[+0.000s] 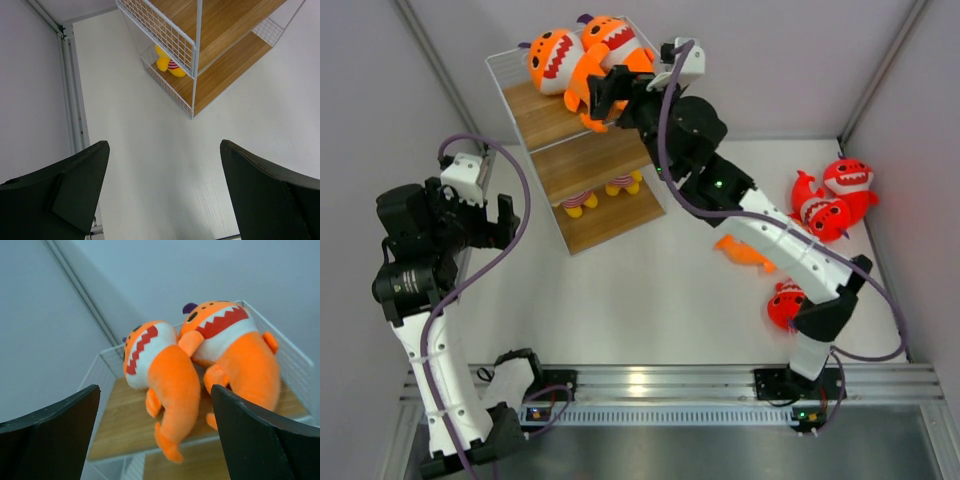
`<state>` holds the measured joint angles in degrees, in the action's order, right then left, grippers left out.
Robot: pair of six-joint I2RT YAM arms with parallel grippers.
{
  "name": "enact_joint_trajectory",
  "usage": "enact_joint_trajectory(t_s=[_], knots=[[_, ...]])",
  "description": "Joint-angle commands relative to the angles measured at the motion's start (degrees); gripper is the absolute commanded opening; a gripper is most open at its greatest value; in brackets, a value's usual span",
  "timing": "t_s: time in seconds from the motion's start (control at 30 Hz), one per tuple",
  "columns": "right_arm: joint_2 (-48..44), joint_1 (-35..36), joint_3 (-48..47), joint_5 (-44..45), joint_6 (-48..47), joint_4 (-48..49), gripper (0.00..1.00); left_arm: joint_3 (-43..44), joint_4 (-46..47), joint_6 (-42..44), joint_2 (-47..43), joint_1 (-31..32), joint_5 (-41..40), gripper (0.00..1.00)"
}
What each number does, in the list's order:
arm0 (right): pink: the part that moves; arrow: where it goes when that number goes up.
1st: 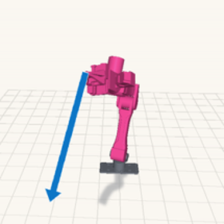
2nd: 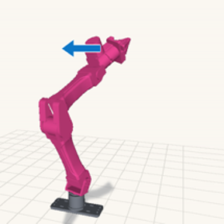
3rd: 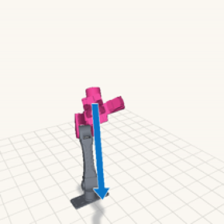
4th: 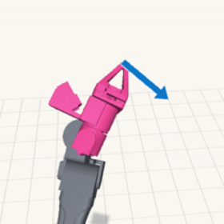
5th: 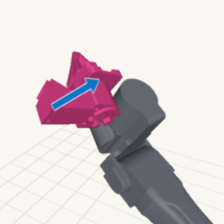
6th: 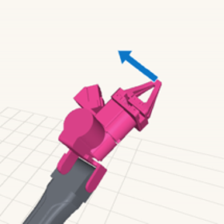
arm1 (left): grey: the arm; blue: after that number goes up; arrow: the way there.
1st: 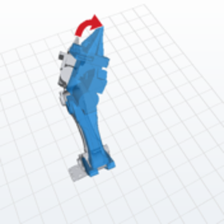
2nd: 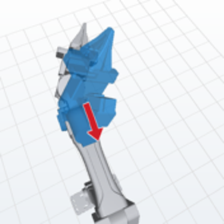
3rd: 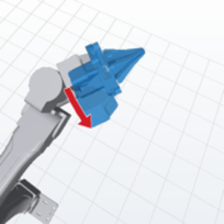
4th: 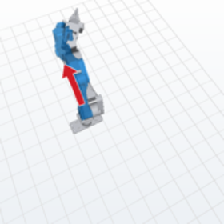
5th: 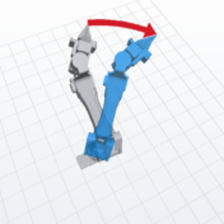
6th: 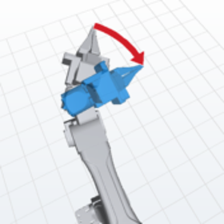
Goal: Place and organize the stuffed toys onto the shelf
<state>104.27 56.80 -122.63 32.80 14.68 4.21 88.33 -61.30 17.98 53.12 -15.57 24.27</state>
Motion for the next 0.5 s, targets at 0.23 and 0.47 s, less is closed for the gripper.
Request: enact_joint_trajectory(t_s=[0.23,0.47], knots=[[-36.83,-28.30,35.68,-14.14,6.09,-31.29,0.99,0.35,1.53,-0.05,-0.21,0.19,0.86,0.98],[-52.14,-53.97,77.25,-19.71,27.05,-20.04,0.92,0.26,1.36,-0.40,-0.48,0.28,0.86,0.98]])
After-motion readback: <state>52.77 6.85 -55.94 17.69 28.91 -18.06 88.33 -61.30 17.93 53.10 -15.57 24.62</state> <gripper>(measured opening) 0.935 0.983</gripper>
